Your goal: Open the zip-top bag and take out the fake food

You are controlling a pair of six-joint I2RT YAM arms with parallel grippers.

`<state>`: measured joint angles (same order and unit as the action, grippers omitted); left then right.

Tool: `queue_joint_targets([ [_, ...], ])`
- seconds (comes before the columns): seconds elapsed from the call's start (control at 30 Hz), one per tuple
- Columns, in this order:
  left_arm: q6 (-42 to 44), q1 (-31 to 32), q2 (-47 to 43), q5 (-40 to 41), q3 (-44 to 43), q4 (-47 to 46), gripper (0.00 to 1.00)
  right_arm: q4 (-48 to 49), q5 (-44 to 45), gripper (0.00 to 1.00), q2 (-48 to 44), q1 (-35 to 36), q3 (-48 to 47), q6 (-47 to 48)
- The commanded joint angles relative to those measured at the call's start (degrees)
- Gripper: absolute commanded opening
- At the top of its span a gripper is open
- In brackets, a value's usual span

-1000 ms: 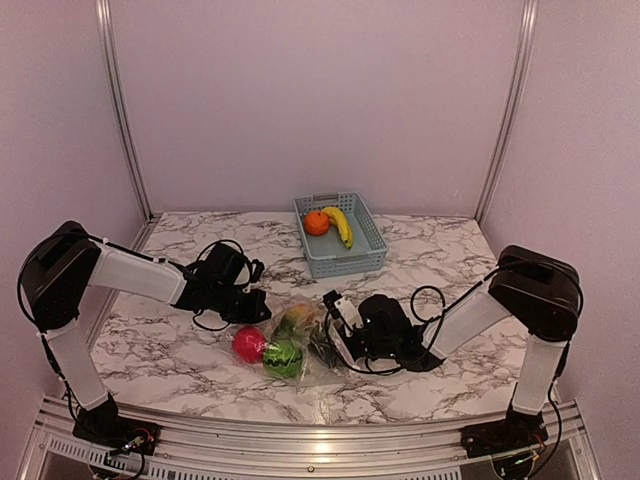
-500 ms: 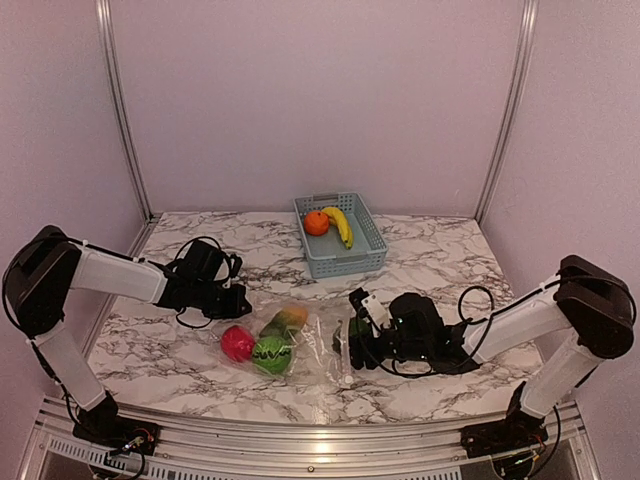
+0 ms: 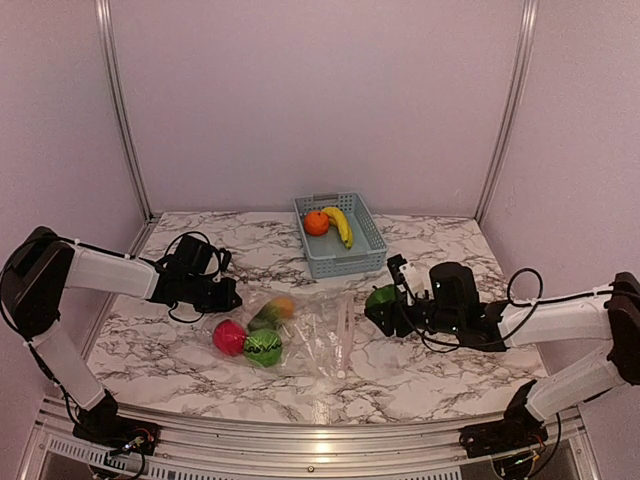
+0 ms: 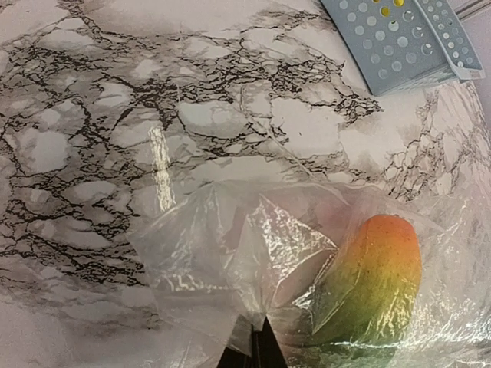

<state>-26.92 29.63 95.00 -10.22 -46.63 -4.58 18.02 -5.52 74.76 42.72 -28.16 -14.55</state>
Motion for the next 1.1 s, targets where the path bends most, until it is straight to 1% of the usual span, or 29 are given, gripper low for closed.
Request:
queue_joint_targets([
  [0.0, 0.04, -0.16, -0.81, -1.39, 1.13, -0.77, 0.00, -1.89, -1.90, 0.64, 1.77, -5.53, -7.60, 4.68],
  [0.2, -0.15, -0.18, -0.62, -2.00, 0.86, -1.29, 0.00, -1.78, -2.04, 0.64, 13.47, -9.89, -21.84, 7.93],
  [0.5, 0.29, -0.12, -0.78, -2.18, 0.43, -1.10, 0.00, -4.94, -2.33, 0.64, 30.46, -14.86, -43.97, 11.74],
  [0.87, 0.26, -0.18, 0.25, -2.09, -0.21, -1.48, 0.00, -9.65, -1.59, 0.65, 50.34, -17.09, -65.02, 12.96],
  [0.9, 0.33, -0.18, 0.27, -2.03, -0.37, -1.40, 0.00, -10.47, -1.26, 0.66, 51.94, -17.18, -66.86, 12.90],
  [0.97, 0.46, -0.18, 0.23, -1.88, -0.68, -1.19, 0.00, -12.02, -0.88, 0.71, 54.59, -17.50, -70.58, 12.78],
  [1.07, 0.76, -0.17, 0.27, -1.69, -1.04, -0.80, 0.00, -13.05, -0.55, 0.79, 56.61, -17.96, -73.08, 12.73],
])
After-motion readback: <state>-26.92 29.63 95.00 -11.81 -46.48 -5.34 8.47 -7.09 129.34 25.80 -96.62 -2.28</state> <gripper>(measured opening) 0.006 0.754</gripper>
